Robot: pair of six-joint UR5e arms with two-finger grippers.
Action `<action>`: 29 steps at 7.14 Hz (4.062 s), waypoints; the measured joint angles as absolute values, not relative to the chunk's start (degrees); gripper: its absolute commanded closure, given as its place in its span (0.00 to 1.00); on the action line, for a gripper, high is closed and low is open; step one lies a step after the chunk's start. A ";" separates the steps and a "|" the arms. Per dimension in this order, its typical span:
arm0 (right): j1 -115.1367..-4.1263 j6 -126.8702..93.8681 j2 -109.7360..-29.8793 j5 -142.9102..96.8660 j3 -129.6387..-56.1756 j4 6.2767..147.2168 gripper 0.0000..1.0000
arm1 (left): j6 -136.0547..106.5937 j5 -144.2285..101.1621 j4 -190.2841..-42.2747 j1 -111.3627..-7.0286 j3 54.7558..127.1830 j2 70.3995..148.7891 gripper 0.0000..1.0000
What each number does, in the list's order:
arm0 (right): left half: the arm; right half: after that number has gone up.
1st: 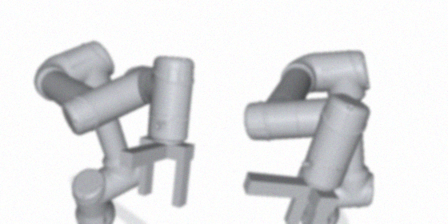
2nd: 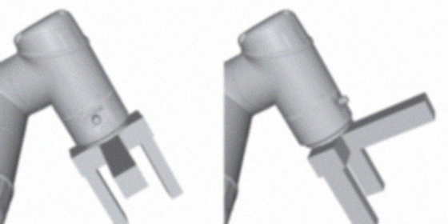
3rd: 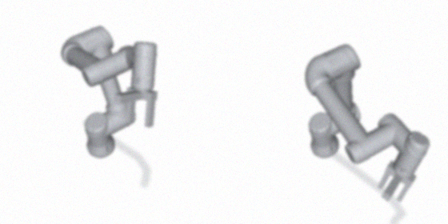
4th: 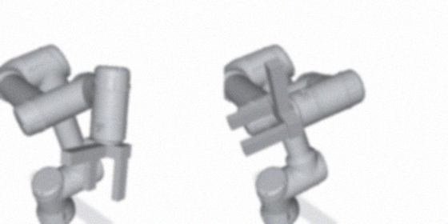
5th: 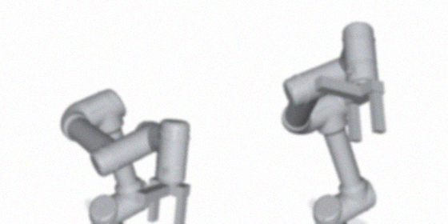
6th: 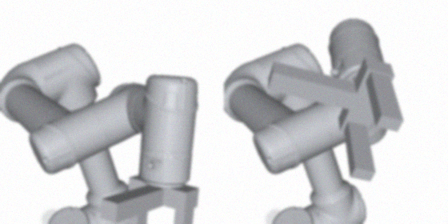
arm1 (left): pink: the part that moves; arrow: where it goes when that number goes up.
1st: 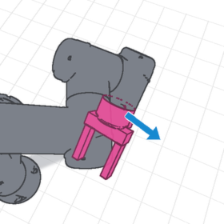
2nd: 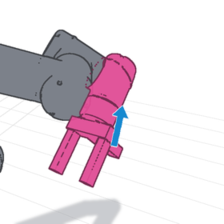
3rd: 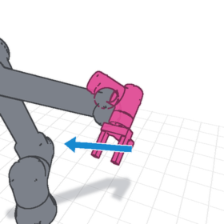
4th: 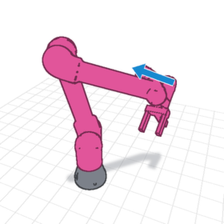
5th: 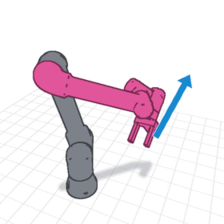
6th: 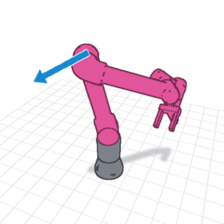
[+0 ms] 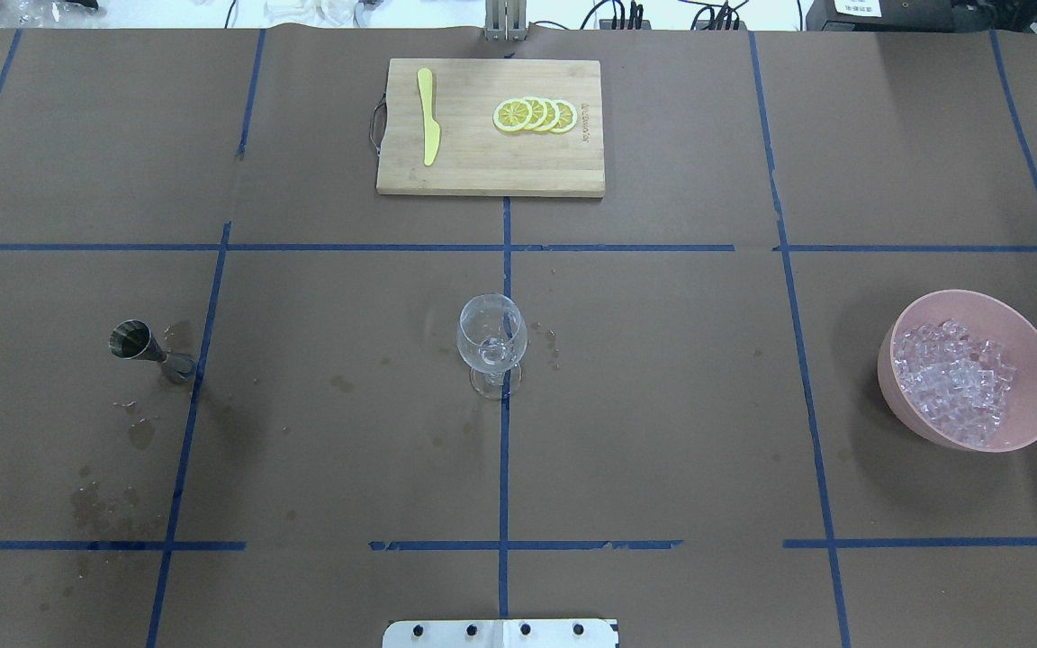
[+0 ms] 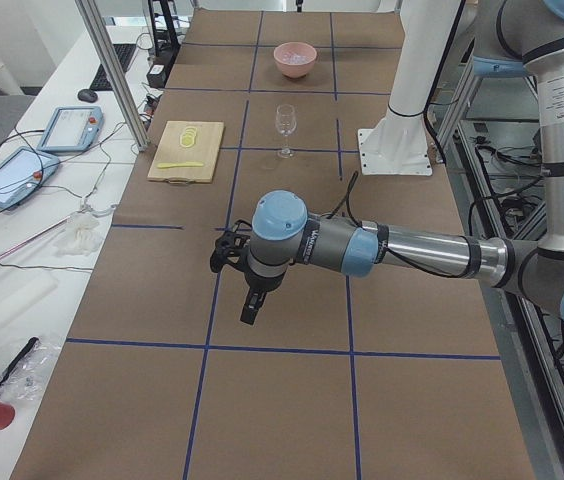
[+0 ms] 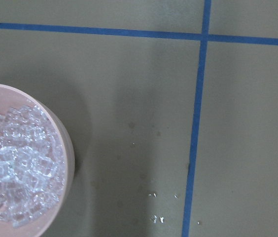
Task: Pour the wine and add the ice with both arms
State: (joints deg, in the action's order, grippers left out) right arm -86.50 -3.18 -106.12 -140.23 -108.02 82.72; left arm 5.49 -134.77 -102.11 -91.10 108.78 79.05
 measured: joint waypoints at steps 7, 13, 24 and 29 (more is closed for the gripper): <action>-86.74 -7.71 -102.95 -140.50 -111.09 76.37 0.00 | -9.04 -134.58 -146.92 -89.63 101.86 79.54 0.00; -86.75 -13.35 -103.10 -138.33 -111.62 69.90 0.00 | -43.44 -102.72 -162.67 -57.88 107.24 78.42 0.00; -86.75 -13.36 -103.62 -138.34 -111.51 69.85 0.00 | -60.34 -36.31 -163.67 -12.75 99.33 80.25 0.00; -86.75 -13.36 -103.61 -138.34 -111.30 69.87 0.00 | -65.10 -35.07 -163.83 -10.28 91.69 84.29 0.46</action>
State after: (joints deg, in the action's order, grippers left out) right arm -86.75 -13.36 -103.61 -138.34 -111.30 69.87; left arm -65.10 -35.07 -163.83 -10.28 91.69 84.29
